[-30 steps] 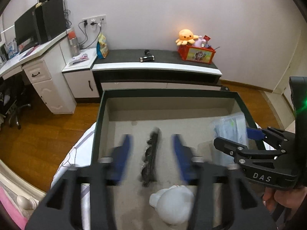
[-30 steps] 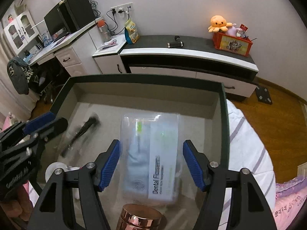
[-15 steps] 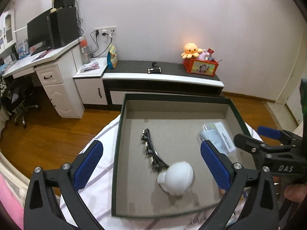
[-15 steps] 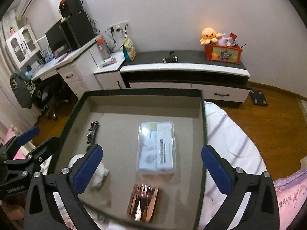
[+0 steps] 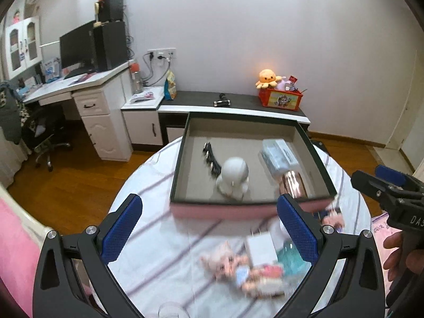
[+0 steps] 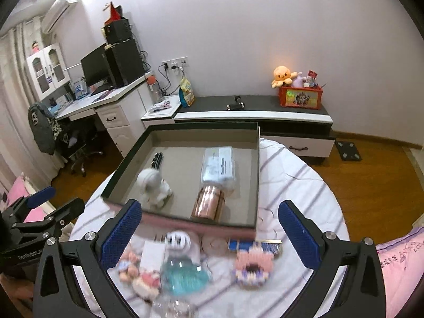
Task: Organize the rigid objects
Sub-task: 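Grasp the doll with the left tool while the right tool grasps the pink block toy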
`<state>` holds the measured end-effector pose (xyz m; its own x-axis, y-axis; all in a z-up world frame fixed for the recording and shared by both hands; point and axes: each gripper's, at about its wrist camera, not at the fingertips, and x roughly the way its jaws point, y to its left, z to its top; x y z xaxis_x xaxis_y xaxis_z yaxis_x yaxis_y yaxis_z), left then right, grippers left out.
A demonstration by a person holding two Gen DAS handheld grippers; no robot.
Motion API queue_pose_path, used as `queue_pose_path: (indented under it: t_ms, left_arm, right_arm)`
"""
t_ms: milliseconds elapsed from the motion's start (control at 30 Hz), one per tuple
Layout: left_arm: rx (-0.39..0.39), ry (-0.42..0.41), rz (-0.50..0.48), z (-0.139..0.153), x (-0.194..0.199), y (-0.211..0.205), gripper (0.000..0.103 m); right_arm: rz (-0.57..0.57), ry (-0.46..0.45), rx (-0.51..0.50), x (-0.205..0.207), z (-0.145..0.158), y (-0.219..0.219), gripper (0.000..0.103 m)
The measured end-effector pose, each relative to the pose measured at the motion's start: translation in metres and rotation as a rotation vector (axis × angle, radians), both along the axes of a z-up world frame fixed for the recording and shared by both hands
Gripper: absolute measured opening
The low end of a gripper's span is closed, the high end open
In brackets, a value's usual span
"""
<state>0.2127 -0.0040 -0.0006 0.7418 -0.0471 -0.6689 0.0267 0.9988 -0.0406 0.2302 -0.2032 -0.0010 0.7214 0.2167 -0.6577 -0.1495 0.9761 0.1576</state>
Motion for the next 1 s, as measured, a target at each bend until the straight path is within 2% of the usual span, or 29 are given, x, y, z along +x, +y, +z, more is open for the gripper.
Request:
queue_pose_path:
  t_ms: [200,400,633,767,1000]
  left_arm:
    - [-0.012,0.009,0.047,-0.007,-0.038,-0.003,0.103]
    - [-0.003,0.02,0.041,-0.016,-0.056,-0.015,0.103]
    - [0.009,0.02,-0.018,-0.019,-0.067,-0.021,0.103]
    - [0.047,0.022,-0.057,-0.023,-0.069,-0.023,0.103]
    - [0.008,0.073,-0.067,-0.042,-0.057,-0.013,0.103]
  right_arm:
    - [0.026,-0.025,0.0,-0.031,-0.003,-0.013,0.103]
    - [0.036,-0.022,-0.029,-0.048,-0.01,-0.018,0.103]
    - [-0.031,-0.003,-0.051,-0.065,-0.015,-0.028,0.103]
    - [-0.078,0.017,-0.058,-0.069,-0.019,-0.034,0.103]
    - [-0.102,0.053,-0.109,-0.06,-0.027,-0.028,0.103]
